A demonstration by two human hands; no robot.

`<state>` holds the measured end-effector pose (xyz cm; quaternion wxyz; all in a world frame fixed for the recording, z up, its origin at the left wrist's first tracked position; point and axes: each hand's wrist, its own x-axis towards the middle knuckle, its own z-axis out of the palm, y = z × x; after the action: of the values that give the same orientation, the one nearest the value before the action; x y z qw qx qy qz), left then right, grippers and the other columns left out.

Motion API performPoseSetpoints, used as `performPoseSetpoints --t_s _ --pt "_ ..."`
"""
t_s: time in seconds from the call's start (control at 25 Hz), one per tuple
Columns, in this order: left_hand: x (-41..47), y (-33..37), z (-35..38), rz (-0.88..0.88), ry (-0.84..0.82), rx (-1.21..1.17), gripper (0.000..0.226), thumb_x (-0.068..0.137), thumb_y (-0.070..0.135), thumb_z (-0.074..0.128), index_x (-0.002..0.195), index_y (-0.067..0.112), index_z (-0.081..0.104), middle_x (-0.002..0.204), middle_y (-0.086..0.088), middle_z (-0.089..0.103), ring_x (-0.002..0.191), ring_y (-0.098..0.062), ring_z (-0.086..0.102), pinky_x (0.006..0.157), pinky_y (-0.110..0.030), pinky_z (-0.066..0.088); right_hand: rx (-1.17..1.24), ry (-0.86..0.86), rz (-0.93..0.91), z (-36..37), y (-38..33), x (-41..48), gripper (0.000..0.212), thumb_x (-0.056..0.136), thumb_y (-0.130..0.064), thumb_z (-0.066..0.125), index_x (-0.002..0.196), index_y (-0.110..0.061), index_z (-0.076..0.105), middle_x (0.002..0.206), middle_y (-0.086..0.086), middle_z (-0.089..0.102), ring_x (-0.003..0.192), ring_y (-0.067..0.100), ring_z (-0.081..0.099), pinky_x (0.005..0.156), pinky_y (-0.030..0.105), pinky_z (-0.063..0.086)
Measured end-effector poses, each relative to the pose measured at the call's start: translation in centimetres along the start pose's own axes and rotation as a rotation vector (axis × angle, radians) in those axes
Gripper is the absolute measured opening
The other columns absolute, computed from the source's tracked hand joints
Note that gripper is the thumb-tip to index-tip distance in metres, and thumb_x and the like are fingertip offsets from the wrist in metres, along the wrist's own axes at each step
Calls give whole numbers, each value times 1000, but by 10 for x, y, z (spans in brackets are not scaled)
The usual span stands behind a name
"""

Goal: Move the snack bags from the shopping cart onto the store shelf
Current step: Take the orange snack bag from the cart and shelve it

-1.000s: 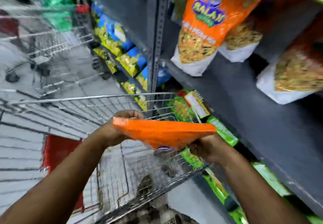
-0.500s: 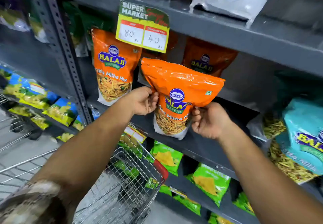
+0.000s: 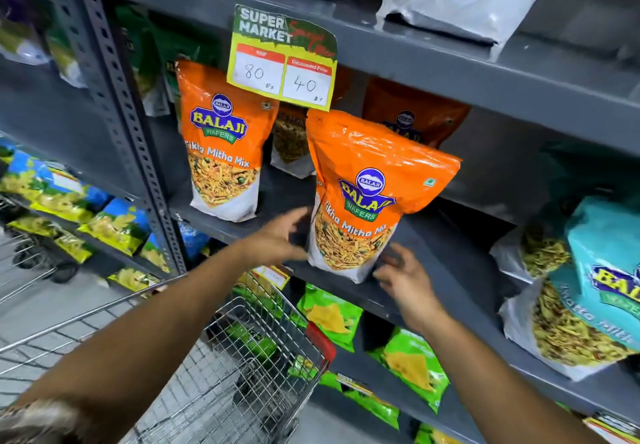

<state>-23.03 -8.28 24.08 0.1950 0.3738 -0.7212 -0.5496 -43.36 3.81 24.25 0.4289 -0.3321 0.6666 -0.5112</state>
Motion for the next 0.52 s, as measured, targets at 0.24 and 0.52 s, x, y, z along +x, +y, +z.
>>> performPoseSetpoints --t_s 0.24,0.52 --pt "23 -31 9 65 23 59 99 56 38 86 138 36 30 140 7 50 129 -15 48 107 -49 41 -208 49 -116 31 11 9 58 71 -8 71 124 -14 49 115 -4 63 91 -4 56 78 28 52" --pt "28 -32 8 55 39 10 122 44 32 94 140 42 20 142 10 46 130 -13 45 108 -44 41 -2 305 -440 18 -42 -2 80 74 -31 71 140 -18 29 140 -2 45 128 12 46 104 31 39"
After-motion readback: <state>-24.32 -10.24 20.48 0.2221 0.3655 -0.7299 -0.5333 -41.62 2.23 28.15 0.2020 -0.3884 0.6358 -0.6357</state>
